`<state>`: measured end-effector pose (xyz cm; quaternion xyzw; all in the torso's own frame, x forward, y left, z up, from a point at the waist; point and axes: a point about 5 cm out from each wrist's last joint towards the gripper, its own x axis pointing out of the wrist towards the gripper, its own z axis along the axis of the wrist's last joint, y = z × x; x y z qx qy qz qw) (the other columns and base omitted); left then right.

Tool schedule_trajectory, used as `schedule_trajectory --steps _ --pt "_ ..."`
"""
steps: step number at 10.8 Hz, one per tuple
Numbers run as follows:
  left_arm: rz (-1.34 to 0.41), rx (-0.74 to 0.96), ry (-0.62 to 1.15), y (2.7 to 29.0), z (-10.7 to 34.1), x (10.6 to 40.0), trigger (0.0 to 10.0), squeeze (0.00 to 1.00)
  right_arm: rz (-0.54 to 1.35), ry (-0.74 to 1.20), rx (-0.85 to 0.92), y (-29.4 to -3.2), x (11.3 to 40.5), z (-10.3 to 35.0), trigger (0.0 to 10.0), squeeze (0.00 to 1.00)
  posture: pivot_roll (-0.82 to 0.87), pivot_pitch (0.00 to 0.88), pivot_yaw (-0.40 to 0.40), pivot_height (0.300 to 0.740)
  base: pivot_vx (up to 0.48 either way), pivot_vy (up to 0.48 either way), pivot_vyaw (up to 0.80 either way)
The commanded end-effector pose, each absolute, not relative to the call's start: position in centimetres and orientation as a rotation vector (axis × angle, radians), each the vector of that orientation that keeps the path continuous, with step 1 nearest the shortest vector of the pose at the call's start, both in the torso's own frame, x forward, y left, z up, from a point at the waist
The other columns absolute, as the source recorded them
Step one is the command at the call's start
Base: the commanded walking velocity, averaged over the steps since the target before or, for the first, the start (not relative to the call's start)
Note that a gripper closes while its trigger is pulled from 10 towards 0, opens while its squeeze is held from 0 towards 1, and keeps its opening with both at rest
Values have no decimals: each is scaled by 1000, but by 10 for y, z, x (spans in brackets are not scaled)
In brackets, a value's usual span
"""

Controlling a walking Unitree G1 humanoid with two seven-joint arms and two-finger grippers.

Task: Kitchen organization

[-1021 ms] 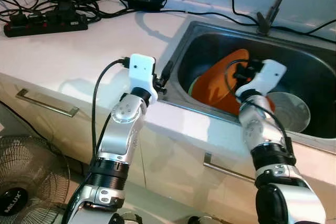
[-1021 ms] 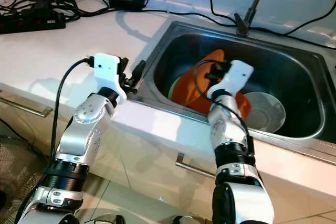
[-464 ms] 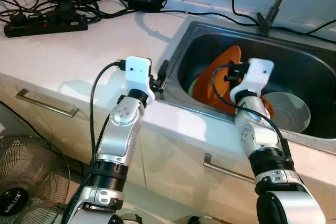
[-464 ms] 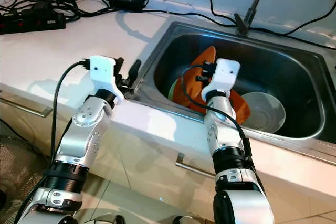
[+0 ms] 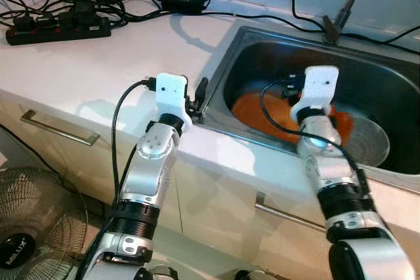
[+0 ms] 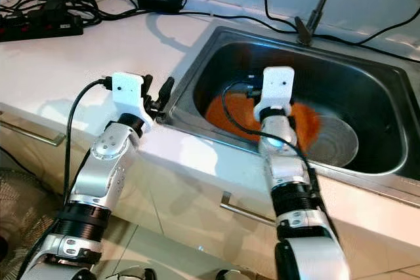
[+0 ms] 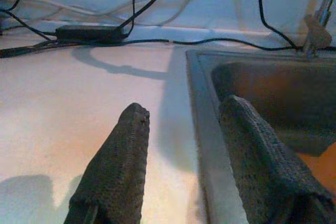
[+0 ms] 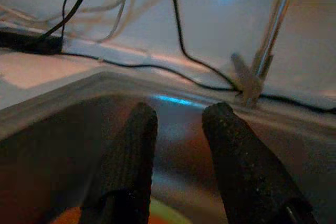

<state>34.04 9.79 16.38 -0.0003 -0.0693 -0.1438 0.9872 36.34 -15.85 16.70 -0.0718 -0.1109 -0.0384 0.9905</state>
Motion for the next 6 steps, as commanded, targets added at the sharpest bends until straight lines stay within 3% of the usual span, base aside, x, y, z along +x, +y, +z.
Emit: schedule_trajectory --steps 1,6 --pt "-289 21 -149 96 165 341 10000 0 -91 -258 -163 -161 360 170 10000 0 68 82 -43 740 0 0 0" --pt "-169 96 -399 110 191 335 10000 0 -68 -445 -141 -138 325 175 10000 0 48 91 -33 740 0 0 0"
